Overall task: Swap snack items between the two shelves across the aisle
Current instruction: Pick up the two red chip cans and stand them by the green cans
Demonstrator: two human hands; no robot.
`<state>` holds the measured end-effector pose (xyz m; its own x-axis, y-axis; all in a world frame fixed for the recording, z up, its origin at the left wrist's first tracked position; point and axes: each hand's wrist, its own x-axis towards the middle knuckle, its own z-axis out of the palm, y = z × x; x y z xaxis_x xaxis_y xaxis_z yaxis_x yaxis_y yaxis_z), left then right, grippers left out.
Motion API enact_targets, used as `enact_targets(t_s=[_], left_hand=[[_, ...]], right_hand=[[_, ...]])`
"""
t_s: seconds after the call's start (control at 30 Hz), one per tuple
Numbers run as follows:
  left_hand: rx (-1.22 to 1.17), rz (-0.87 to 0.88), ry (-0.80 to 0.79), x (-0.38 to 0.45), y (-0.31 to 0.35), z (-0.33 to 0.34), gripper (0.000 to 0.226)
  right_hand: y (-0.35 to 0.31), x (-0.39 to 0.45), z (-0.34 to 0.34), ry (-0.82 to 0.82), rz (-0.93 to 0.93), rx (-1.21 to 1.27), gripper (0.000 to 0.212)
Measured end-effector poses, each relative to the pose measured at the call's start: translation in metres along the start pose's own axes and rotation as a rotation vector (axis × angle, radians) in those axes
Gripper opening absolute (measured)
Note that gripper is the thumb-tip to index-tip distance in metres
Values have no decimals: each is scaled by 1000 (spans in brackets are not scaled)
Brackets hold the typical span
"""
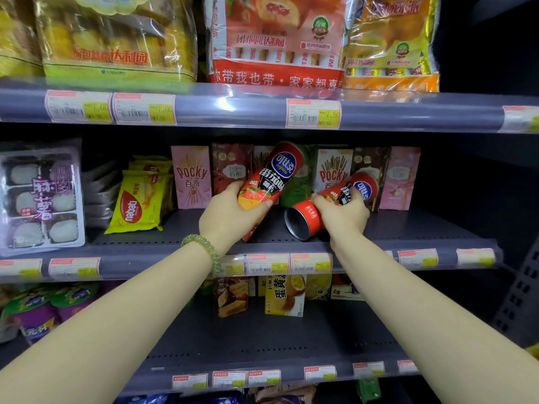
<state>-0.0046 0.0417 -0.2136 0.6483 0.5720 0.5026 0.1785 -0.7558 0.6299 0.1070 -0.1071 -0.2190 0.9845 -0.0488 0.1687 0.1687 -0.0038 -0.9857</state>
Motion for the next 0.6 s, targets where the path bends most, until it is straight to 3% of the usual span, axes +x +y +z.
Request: enact_targets(t_s=[0.3, 0.37, 0.47, 0.5, 0.6], left_hand=[[-186, -33, -58, 0, 22, 1, 61], [-203, -27, -63, -3, 26, 4, 58], [-284, -64, -59, -8, 31, 6, 58], [-294, -68, -63, -10, 33, 6, 59], [-333, -94, -100, -17, 35, 7, 63]], right_hand=[[-9, -26, -14, -138, -66, 222, 106], [-9, -33, -19, -200, -63, 205, 93], [-6, -38, -27, -312, -14, 199, 44], [-5, -38, -28, -344, 0, 211, 36], [-4, -39, -33, -410, 47, 262, 37]])
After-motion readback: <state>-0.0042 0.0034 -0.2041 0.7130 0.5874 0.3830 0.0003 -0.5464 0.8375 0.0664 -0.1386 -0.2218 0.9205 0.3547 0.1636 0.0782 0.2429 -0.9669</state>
